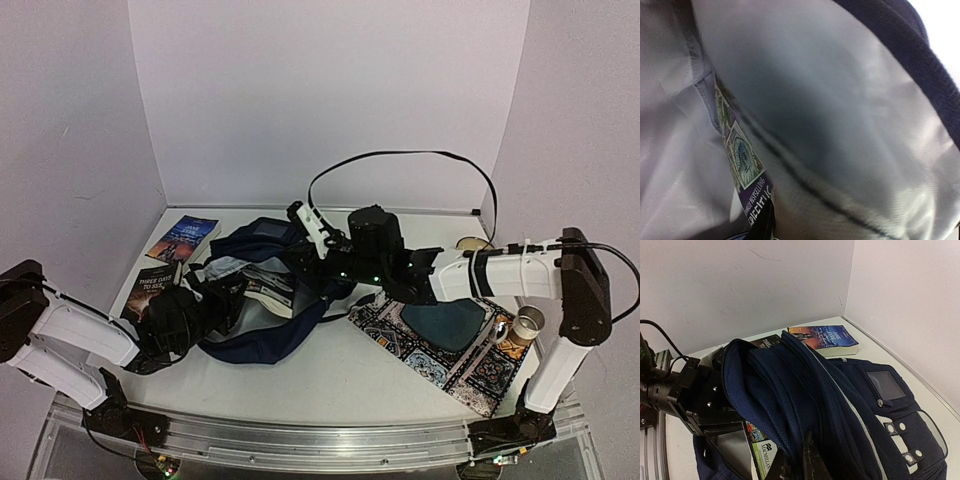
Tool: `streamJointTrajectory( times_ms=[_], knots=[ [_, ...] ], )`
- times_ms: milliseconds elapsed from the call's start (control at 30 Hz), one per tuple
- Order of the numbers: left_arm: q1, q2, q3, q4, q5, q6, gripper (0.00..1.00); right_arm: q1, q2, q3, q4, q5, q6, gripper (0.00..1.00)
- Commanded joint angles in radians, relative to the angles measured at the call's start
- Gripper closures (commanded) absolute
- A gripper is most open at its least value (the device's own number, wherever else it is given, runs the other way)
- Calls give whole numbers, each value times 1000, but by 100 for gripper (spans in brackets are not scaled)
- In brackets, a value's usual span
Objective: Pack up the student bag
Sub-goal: Move the book to the largest pocket of the bag.
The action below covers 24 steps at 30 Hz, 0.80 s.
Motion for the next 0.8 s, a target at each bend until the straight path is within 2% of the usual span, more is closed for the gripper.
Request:
streamJointTrajectory(
  times_ms=[0,167,267,433,600,767],
  knots=[
    [-1,-54,41,249,59,40,100,15,-104,39,206,-13,7,100],
    [-2,-170,2,251,47,93,100,14,-102,45,206,89,7,100],
    [0,-175,-12,251,54,100,100,15,-102,55,201,96,12,100],
    [3,-86,-50,263,49,78,100,15,-90,79,171,45,25,100],
    [50,14,-65,367,111,89,100,15,-66,89,134,-18,39,100],
    [76,116,-62,371,140,88,100,15,-60,92,110,-47,54,100]
  ],
)
